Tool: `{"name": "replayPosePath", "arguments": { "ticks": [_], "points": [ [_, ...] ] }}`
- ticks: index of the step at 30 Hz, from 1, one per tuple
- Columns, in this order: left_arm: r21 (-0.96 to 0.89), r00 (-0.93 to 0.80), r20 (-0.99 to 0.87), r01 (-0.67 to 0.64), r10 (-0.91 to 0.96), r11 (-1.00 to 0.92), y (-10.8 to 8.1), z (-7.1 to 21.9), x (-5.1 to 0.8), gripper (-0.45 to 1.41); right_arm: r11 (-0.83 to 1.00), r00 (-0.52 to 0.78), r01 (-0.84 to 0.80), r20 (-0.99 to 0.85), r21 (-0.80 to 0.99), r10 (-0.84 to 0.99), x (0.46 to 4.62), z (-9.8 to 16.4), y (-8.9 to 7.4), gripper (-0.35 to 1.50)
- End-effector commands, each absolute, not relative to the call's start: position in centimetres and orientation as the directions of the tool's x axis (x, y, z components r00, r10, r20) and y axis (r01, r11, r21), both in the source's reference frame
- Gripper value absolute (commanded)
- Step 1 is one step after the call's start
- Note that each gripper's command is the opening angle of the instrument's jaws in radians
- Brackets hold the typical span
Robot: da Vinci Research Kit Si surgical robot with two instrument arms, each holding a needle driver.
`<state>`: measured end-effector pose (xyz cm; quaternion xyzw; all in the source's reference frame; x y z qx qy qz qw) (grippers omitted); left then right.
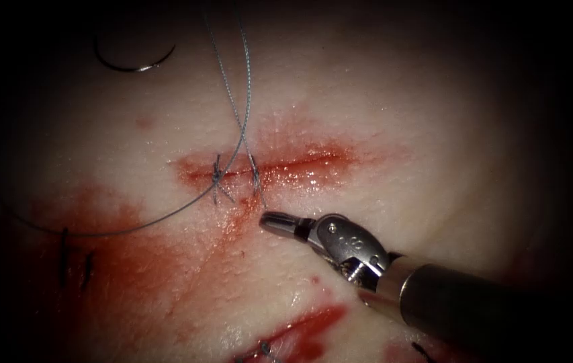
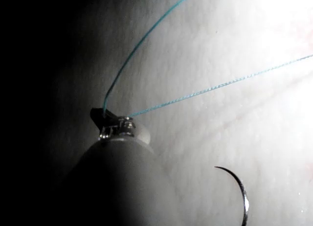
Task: Wound Closure
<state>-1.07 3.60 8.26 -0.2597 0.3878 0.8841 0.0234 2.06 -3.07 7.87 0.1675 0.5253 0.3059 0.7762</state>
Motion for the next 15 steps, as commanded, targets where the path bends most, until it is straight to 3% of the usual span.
{"name": "replayPosePath", "arguments": {
  "ticks": [1, 8, 10, 15],
  "points": [
    [0.676, -0.863, -0.479, -0.246, -0.161, -0.694, 3.71, 8.25, -1.10, -0.45, 0.756, 0.259, -0.298, -0.713, 0.582, 0.651, 2.17, 7.89, -3.05, -0.35],
    [0.620, -0.763, -0.615, -0.311, -0.200, -0.721, 3.48, 8.13, -1.16, -0.45, 0.721, 0.181, -0.326, -0.709, 0.611, 0.682, 2.33, 7.61, -2.83, -0.35],
    [0.546, -0.690, -0.700, -0.350, -0.185, -0.761, 3.38, 8.06, -1.21, -0.45, 0.723, 0.180, -0.352, -0.715, 0.595, 0.675, 2.37, 7.50, -2.76, 0.41],
    [0.362, -0.505, -0.856, -0.435, -0.109, -0.825, 3.09, 7.82, -1.34, -0.45, 0.702, 0.140, -0.363, -0.709, 0.612, 0.691, 2.36, 7.28, -2.63, 0.86]
  ]
}}
